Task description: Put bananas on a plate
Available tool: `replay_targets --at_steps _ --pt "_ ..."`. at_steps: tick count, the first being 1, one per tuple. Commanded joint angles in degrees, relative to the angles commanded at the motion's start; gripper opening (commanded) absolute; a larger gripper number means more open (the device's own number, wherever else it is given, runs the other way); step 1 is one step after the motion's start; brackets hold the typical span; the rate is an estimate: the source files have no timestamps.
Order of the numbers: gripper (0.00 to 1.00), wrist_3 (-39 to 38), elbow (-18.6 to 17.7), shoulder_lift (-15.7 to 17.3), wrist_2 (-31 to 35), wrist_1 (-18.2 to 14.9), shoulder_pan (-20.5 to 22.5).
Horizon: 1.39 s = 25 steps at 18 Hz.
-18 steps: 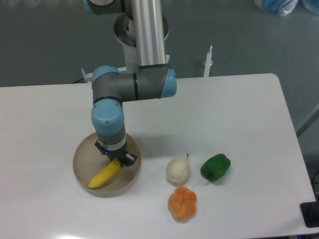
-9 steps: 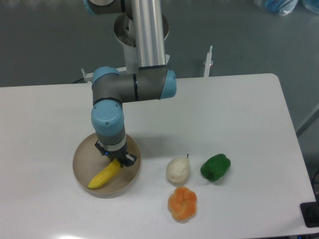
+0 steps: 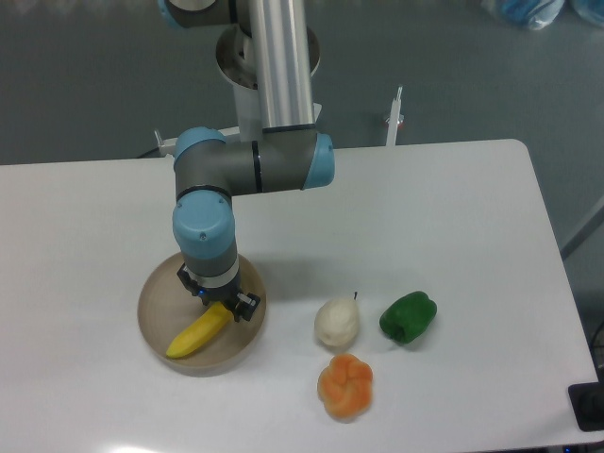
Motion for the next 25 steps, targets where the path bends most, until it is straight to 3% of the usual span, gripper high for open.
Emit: replay_targets --at_steps 1,3,6,10,12,15,23,25 --pt "0.79 0.1 0.0 0.1 0.0 0.3 0.0" --pt "0.99 0.4 0.1 0.4 0.0 0.8 0.1" --pt "1.0 0.6 0.6 1.6 -0.2 0.8 0.5" --pt "1.0 0.6 4.4 2.8 0.0 0.4 2.4" --pt "1.0 0.6 8.0 3.3 0.2 0.2 4.8" --pt "1.0 0.9 10.5 4.4 -0.1 -0.3 9.1" --pt "1.0 17.9 13.1 5.4 0.0 -0.6 18.5" --pt "1.0 23.5 13.4 5.5 0.0 -2.1 21.1"
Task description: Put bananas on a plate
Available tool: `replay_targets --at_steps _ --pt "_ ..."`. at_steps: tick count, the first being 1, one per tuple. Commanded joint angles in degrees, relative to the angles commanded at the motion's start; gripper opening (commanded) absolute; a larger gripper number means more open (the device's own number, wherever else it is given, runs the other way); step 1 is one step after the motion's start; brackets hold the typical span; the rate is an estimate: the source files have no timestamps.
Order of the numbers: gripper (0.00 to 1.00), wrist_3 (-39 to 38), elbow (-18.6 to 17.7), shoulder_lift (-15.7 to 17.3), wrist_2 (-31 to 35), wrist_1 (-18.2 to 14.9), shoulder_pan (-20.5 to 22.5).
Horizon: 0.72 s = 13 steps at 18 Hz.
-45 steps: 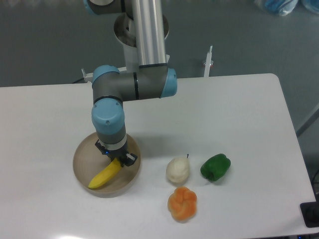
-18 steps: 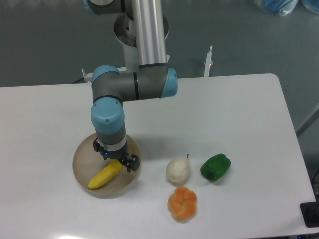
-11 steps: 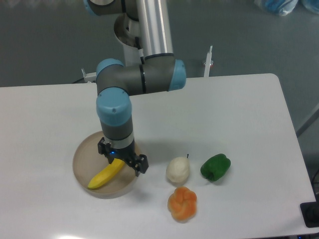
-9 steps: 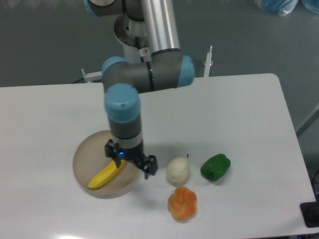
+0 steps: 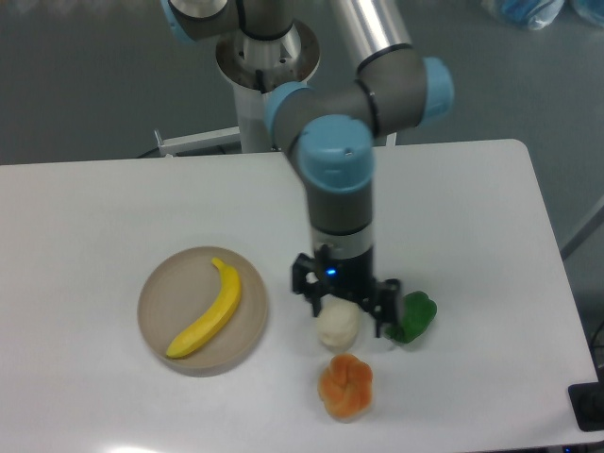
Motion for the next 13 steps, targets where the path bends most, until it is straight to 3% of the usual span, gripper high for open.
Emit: replay_targets --at_steps 3,8,13 --pt "1.0 5.6 1.1 0.7 0.0 -2.1 3.0" --pt "1.0 10.8 1.2 0.7 0.9 -1.9 5.5" --pt "1.0 11.2 1.3 0.8 1.1 -1.9 6.1"
